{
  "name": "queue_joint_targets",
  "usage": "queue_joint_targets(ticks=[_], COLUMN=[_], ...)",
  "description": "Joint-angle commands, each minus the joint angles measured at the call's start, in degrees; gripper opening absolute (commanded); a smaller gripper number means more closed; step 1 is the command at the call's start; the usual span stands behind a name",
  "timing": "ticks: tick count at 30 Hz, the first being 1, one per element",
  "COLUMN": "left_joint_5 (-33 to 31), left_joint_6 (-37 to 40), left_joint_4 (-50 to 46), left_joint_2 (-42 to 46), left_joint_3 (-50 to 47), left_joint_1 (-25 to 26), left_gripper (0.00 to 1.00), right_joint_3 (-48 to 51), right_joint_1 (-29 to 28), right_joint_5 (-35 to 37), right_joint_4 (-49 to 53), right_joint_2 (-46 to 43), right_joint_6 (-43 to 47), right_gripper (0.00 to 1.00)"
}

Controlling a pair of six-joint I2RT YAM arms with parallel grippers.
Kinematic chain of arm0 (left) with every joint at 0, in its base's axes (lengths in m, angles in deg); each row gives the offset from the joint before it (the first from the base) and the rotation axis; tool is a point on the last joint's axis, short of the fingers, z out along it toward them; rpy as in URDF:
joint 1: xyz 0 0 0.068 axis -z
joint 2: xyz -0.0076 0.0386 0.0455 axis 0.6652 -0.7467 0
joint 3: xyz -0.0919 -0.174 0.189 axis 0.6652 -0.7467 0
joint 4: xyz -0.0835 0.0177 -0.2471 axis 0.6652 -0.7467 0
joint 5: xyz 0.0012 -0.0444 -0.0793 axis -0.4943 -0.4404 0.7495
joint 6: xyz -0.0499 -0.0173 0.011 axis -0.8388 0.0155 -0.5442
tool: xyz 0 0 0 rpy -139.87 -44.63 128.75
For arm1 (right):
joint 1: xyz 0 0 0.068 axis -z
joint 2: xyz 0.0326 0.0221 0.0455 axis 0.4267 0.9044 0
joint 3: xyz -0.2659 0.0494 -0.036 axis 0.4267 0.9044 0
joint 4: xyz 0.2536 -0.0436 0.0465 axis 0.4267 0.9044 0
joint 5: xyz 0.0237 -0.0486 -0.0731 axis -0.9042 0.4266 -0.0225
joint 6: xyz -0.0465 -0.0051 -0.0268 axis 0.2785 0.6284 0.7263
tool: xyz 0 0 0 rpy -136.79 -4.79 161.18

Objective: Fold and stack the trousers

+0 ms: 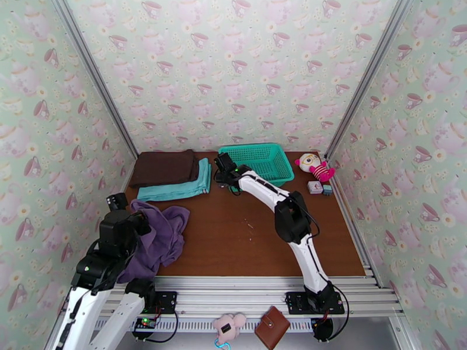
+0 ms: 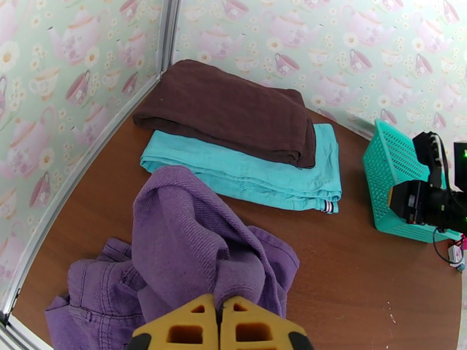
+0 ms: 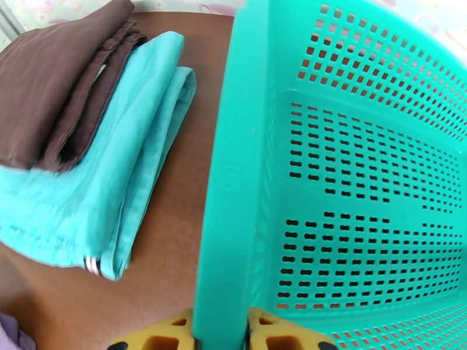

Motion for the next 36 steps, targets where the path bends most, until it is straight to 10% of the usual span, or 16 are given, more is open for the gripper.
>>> queue_joint_targets(ticks=[1, 17, 24, 25, 30, 36], left_joint_5=[2.8, 6.0, 18.7, 19.7, 27.9, 10.0], left_joint_6=[1.0, 1.3, 3.4, 3.7, 2.9, 1.7], left_joint_4=[1.8, 3.2, 8.0, 8.2, 11.1, 20.8], left_joint_2=[0.0, 0.1, -1.5, -2.2, -6.4, -17.2], left_joint_3=[-1.0, -1.6, -2.8, -2.6, -1.4, 3.9], left_joint_1=[-0.7, -1.6, -1.6, -1.6, -0.8, 22.3], left_gripper=[0.01, 0.01, 0.02, 0.01, 0.0, 0.0], right_joint_3=[-6.7, -10.2, -5.0, -2.9, 16.7, 41.2], right_joint_1=[0.9, 3.7, 3.9, 3.8, 3.6, 5.2], right_joint_5=[-5.4, -14.2, -18.7, -19.1, -17.1, -6.2], right_joint_4=[2.9, -7.1, -14.9, -16.3, -24.0, -21.8], right_joint_2=[3.8, 7.3, 1.3, -1.2, -20.2, -43.2], right_joint_6=[-3.3, -5.0, -1.6, -1.0, 1.7, 0.5], right_gripper=[0.25, 0.41, 0.75, 0.99, 1.0, 1.0])
